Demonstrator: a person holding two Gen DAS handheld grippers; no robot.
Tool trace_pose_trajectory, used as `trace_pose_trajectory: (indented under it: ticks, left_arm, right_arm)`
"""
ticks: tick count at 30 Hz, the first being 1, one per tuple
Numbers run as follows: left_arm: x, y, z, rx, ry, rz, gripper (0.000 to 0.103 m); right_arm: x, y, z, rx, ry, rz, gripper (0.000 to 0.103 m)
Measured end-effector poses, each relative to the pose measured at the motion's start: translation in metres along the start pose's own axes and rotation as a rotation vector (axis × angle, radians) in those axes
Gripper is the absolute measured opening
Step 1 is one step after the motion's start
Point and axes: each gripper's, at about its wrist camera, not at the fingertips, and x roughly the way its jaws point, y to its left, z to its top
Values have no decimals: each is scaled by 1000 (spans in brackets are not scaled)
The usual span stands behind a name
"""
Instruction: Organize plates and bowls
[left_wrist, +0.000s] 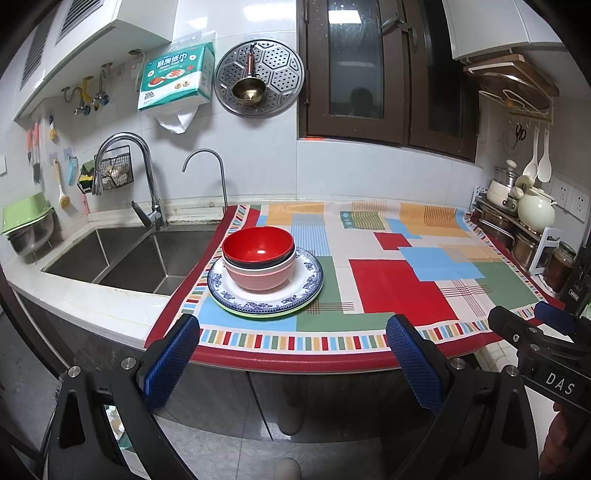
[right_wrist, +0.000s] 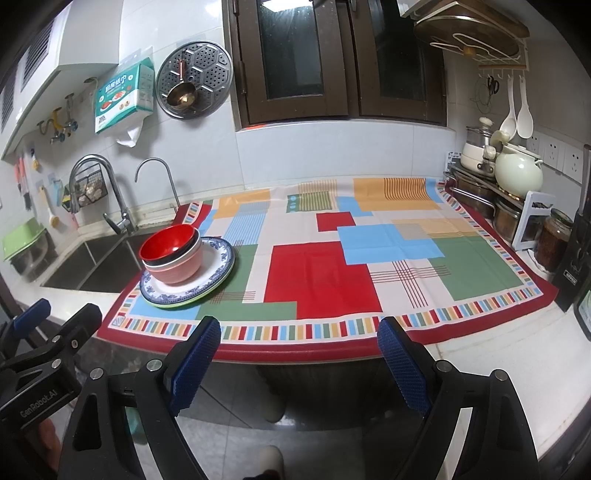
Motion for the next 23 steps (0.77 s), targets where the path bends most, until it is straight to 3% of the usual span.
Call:
trace_pose_trajectory:
  ticks: [23]
  left_arm:
    - [-4, -3, -1, -8, -12, 7, 103]
  right_arm:
    - [-6, 1, -3, -2, -3, 4, 88]
